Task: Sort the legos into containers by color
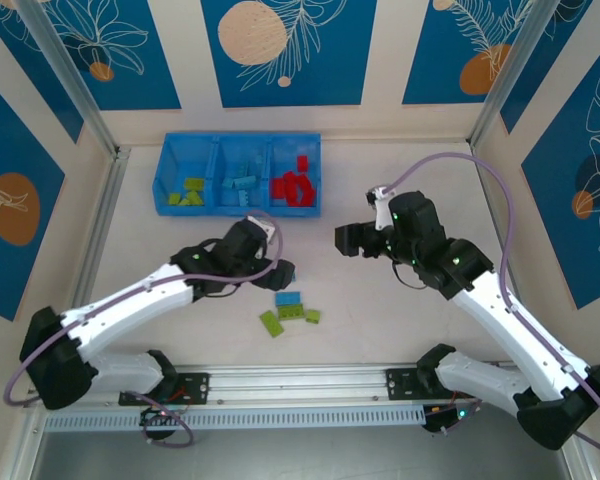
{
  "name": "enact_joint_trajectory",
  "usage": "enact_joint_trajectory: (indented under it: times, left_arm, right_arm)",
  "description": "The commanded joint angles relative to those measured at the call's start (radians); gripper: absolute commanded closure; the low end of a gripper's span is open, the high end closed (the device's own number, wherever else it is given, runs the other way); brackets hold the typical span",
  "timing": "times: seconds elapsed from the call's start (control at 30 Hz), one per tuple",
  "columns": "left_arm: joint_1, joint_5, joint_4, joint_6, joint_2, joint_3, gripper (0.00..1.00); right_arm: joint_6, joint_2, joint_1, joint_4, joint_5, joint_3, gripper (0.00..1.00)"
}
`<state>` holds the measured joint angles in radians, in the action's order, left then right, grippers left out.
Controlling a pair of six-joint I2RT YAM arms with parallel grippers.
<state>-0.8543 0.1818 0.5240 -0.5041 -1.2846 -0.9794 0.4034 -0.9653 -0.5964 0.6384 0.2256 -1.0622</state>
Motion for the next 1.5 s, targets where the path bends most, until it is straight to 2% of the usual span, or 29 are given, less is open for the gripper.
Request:
enact_joint_trajectory:
  times: [0.0, 0.13, 0.23, 0.27, 0.43, 0.67, 0.73, 0.87, 0.97, 1.13, 1.27, 1.33, 1.47]
  left_arm:
    - [-0.031, 0.169, 0.039, -0.369, -0.115, -0.056, 0.00]
    - [-0.070, 0.246, 0.044, -0.412, -0.233, -0.100, 0.00]
    - [-0.071, 0.250, 0.065, -0.439, -0.318, -0.134, 0.00]
    - [-0.071, 0.243, 0.068, -0.440, -0.347, -0.148, 0.00]
    - [-0.071, 0.176, 0.022, -0.432, -0.452, -0.178, 0.00]
    - [-0.069, 0.171, 0.017, -0.415, -0.584, -0.224, 0.01]
    - [-0.069, 0.155, -0.007, -0.424, -0.597, -0.213, 0.05]
    - [-0.071, 0.137, -0.032, -0.426, -0.594, -0.193, 0.23]
    - [-0.072, 0.140, -0.027, -0.413, -0.564, -0.187, 0.32]
    - [-0.065, 0.197, 0.016, -0.386, -0.439, -0.183, 0.40]
    - [-0.008, 0.270, 0.050, -0.311, -0.335, -0.223, 0.40]
    - [0.054, 0.278, 0.059, -0.263, -0.317, -0.263, 0.41]
    - [0.230, 0.226, 0.032, -0.197, -0.353, -0.368, 0.42]
  right_arm:
    - [0.058, 0.041, 0.003, 0.010, 0.058, 0.046, 0.11]
    - [0.061, 0.003, 0.025, 0.051, 0.076, 0.017, 0.08]
    - [0.062, -0.017, 0.035, 0.058, 0.078, 0.004, 0.04]
    - [0.066, -0.023, 0.042, 0.061, 0.075, 0.003, 0.01]
    - [0.084, -0.045, 0.067, 0.083, 0.047, 0.004, 0.00]
    - [0.094, -0.042, 0.075, 0.086, 0.000, 0.019, 0.01]
    - [0.097, -0.041, 0.076, 0.087, -0.005, 0.019, 0.00]
    - [0.100, -0.043, 0.075, 0.083, -0.035, 0.020, 0.00]
    - [0.105, -0.046, 0.075, 0.080, -0.057, 0.021, 0.00]
    - [0.133, -0.042, 0.075, 0.075, -0.136, 0.013, 0.00]
    - [0.182, -0.026, 0.073, 0.061, -0.197, 0.005, 0.00]
    - [0.215, -0.015, 0.069, 0.025, -0.249, 0.022, 0.00]
    - [0.281, -0.019, 0.021, -0.077, -0.338, 0.065, 0.00]
